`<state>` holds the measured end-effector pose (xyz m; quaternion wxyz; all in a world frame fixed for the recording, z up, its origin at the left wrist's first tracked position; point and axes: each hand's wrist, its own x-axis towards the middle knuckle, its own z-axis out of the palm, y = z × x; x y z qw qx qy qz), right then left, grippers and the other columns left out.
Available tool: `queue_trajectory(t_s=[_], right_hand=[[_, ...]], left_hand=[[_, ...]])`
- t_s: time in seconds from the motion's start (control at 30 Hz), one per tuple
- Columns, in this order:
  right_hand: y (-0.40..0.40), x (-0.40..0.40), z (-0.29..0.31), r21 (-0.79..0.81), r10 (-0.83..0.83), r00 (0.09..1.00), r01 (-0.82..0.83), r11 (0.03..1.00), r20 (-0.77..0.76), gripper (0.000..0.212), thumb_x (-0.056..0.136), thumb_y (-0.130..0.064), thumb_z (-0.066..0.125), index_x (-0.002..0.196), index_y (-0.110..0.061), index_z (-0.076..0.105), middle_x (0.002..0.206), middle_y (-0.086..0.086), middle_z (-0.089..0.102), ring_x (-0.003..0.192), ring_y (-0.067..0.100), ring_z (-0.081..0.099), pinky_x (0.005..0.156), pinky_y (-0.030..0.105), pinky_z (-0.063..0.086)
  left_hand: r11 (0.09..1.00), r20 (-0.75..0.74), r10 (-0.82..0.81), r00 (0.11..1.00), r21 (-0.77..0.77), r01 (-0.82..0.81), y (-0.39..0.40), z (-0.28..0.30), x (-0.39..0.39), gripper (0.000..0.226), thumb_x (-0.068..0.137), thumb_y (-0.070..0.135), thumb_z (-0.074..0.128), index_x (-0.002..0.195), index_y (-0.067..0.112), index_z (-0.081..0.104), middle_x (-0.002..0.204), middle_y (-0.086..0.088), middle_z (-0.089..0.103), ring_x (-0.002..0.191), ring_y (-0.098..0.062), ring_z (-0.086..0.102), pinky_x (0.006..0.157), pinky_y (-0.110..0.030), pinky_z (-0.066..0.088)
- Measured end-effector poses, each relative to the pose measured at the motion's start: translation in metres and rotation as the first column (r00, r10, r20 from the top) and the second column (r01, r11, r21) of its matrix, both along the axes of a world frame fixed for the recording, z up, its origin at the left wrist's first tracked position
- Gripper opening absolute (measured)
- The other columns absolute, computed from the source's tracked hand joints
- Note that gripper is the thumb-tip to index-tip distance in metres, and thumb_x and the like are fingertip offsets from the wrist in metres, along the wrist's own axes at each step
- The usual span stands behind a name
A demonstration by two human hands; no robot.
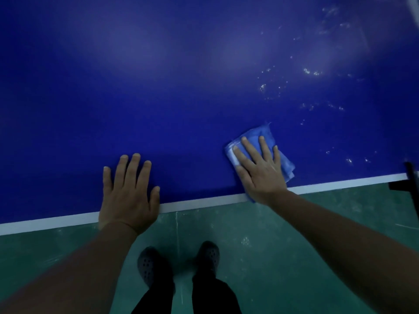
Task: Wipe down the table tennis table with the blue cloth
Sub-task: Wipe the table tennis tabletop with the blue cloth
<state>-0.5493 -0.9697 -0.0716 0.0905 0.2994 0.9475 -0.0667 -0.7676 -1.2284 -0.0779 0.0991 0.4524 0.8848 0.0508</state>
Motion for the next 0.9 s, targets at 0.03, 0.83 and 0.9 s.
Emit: queue_trajectory(t_s=[0.03, 0.83, 0.9], right_hand=[[0.004, -0.001, 0.0, -0.007, 0.048, 0.999, -0.047, 0.999, 0.011, 0.052, 0.104, -0.055, 0.016, 0.155, -0.045, 0.019, 0.166, -0.015, 0.009, 0.154, 0.025, -0.004, 0.12, 0.059, 0.002], [0.365, -0.207, 0.001, 0.022, 0.534, 0.846, -0.533, 0.846, -0.015, 0.054, 0.104, -0.053, 0.014, 0.156, -0.041, 0.023, 0.166, -0.008, 0.015, 0.154, 0.03, 0.007, 0.12, 0.059, 0.008], [0.391, -0.235, 0.002, 0.017, 0.415, 0.91, -0.415, 0.91, -0.003, 0.055, 0.102, -0.052, 0.011, 0.156, -0.044, 0.014, 0.167, -0.012, 0.007, 0.154, 0.025, -0.001, 0.121, 0.057, 0.004]], left_hand=[[1.0, 0.009, 0.002, 1.0, 0.004, -0.002, 0.0, 0.001, 0.0, 0.069, 0.094, 0.048, 0.027, 0.147, 0.007, 0.04, 0.158, -0.017, 0.03, 0.149, -0.035, 0.018, 0.12, -0.06, 0.007], [0.953, 0.011, 0.25, 0.968, 0.173, -0.248, 0.344, 0.011, -0.12, 0.059, 0.097, 0.039, 0.029, 0.148, 0.011, 0.038, 0.161, -0.009, 0.025, 0.151, -0.027, 0.015, 0.122, -0.054, 0.0], [0.942, 0.013, 0.305, 0.952, 0.143, -0.304, 0.346, 0.006, -0.125, 0.06, 0.099, 0.04, 0.025, 0.152, 0.012, 0.033, 0.163, -0.007, 0.02, 0.152, -0.025, 0.008, 0.122, -0.053, -0.002]])
